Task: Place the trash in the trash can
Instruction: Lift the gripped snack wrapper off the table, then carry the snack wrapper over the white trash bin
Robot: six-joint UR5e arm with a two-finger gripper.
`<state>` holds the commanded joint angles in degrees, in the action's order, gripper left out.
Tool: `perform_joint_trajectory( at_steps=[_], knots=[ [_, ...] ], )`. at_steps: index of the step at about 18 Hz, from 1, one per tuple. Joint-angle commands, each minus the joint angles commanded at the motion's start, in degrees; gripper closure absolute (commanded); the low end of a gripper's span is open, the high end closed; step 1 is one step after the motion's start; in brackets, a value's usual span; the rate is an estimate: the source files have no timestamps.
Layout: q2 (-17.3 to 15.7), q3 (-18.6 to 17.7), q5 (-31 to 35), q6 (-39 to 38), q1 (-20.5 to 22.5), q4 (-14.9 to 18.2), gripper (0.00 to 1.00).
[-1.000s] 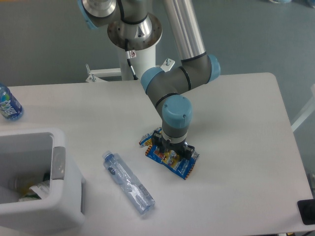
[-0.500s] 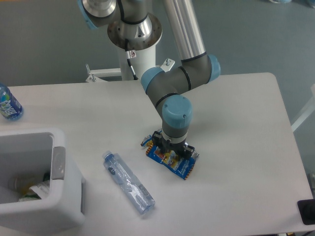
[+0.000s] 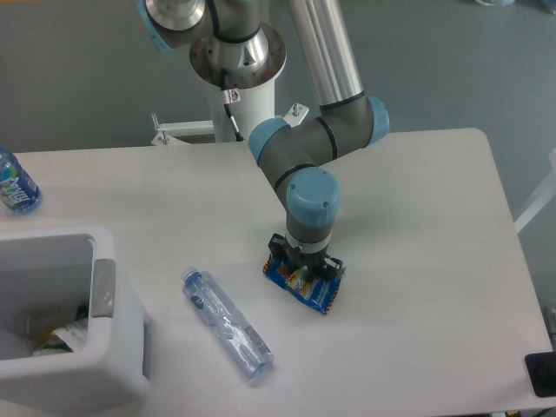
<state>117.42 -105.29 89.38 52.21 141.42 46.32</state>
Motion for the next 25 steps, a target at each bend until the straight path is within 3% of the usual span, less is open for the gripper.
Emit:
perform_joint_trajectory(
  at_steps=[16, 21, 25],
  knots=[
    [-1.32, 1.76, -0.09, 0.35, 0.35, 0.09, 0.81],
    [-6.66, 4.65, -1.49, -0.09, 3.16, 0.61, 0.80],
    [-11.95, 6.93, -11.57, -3.84, 6.32, 0.62, 0.80]
  ],
)
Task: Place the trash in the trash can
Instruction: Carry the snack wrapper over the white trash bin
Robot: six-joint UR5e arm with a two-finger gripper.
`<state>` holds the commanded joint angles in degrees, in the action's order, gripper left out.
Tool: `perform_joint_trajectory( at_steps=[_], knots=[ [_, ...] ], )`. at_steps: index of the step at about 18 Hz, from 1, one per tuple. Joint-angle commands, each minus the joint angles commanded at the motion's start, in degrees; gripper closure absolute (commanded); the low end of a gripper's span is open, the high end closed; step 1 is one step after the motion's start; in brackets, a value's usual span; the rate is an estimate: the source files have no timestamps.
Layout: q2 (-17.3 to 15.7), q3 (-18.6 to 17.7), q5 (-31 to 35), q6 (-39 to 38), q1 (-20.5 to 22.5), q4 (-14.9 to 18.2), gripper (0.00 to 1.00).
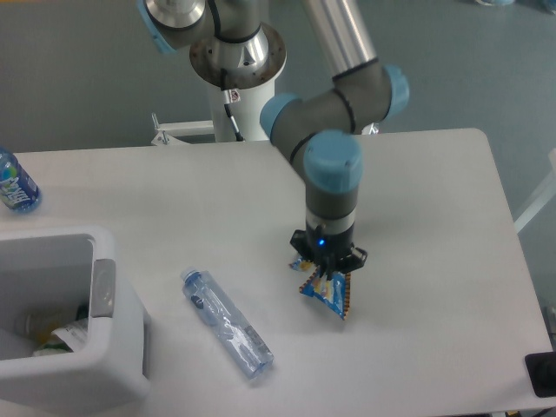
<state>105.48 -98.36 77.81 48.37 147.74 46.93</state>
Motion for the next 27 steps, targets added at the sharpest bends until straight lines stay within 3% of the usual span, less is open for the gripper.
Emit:
perform_joint_trajectory(
  at_steps=[3, 7, 14, 19, 27],
  knots=[
    [-0.45, 5.44, -7.31, -12.99, 0.89, 0.00, 0.80],
    [-1.06, 11.60, -9.69, -25.92, -0.08, -0.18, 0.81],
    [-5.19, 13.28, -11.63, -40.52, -6.05, -0.53, 0.80],
    [-6.25, 16.35, -11.54, -48.44, -11.85, -0.44, 0.80],
    [-6.43, 21.37, -11.54, -48.98, -19.15, -0.53, 0.78]
  ],
)
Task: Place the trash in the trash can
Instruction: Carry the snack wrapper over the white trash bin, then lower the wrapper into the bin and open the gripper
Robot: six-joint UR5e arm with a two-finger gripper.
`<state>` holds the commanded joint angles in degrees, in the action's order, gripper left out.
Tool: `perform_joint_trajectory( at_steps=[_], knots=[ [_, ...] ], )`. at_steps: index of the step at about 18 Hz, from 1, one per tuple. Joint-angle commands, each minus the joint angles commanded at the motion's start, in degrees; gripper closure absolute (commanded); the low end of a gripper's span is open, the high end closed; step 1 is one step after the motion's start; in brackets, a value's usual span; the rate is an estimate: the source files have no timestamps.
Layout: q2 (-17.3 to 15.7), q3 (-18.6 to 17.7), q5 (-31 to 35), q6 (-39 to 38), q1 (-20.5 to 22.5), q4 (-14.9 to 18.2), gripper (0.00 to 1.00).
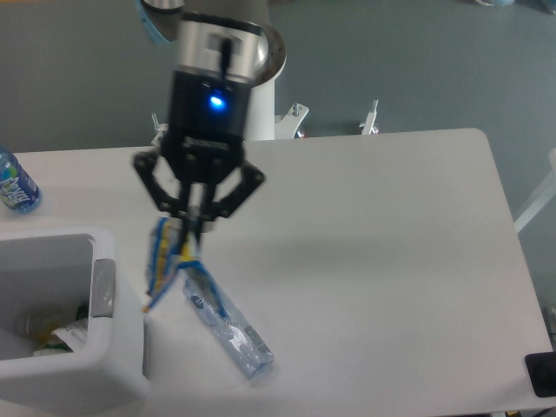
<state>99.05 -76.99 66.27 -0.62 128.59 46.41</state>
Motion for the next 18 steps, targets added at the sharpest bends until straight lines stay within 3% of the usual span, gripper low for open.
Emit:
perform_joint_trajectory(
  at_steps=[6, 9, 13, 18],
  knots=[
    [0.61, 0.00, -0.09, 0.00, -4.92, 0.00, 0.78],
    [2.46, -0.78, -0.09, 0.35, -9.05, 0.00, 0.78],
    [6.50, -0.61, 0.09, 0.61, -11.34, -0.09, 0.78],
    [8.26, -1.93, 0.09, 0.53, -13.36, 0.00, 0.76]
  ],
)
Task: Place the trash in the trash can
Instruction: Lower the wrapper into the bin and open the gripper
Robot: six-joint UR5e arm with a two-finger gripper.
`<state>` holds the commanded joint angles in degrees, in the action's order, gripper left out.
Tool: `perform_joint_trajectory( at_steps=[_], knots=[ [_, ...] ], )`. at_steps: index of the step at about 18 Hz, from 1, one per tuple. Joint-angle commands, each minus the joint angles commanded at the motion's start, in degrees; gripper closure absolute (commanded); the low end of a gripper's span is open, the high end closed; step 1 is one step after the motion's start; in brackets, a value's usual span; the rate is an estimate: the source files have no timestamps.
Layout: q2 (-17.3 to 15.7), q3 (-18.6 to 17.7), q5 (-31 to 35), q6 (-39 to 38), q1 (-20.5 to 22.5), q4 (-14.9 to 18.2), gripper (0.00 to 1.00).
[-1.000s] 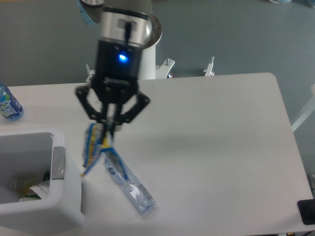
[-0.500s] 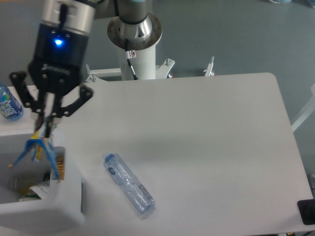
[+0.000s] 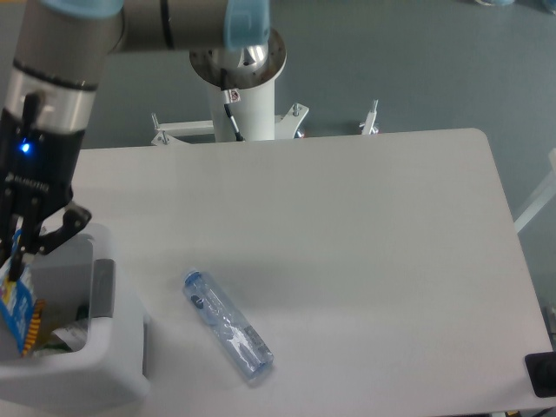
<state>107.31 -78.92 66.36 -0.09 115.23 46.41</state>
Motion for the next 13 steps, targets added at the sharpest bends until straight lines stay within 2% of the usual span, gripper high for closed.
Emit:
perform_joint_trajectory(
  at_steps=[3, 4, 5, 7, 8, 9, 13],
  knots=[
    [-0.09, -2.46, 0.00, 0.00, -0.79, 0.00, 0.70],
    [-0.17, -2.90, 0.09, 0.09, -0.79, -0.09, 0.63],
    [-0.09, -2.91, 0.09, 0.09, -0.79, -0.09, 0.50],
    [-0.09, -2.38, 0.26, 0.00, -0.71, 0.00, 0.14],
    [-0.26, -2.29, 0.79, -0.17, -0.71, 0.00, 0.04],
    [-0.52, -2.29, 1.31, -0.35, -0.71, 0.00, 0.00],
    [-1.14, -2.38, 1.49, -1.67, 0.96, 0.09, 0.00]
  ],
)
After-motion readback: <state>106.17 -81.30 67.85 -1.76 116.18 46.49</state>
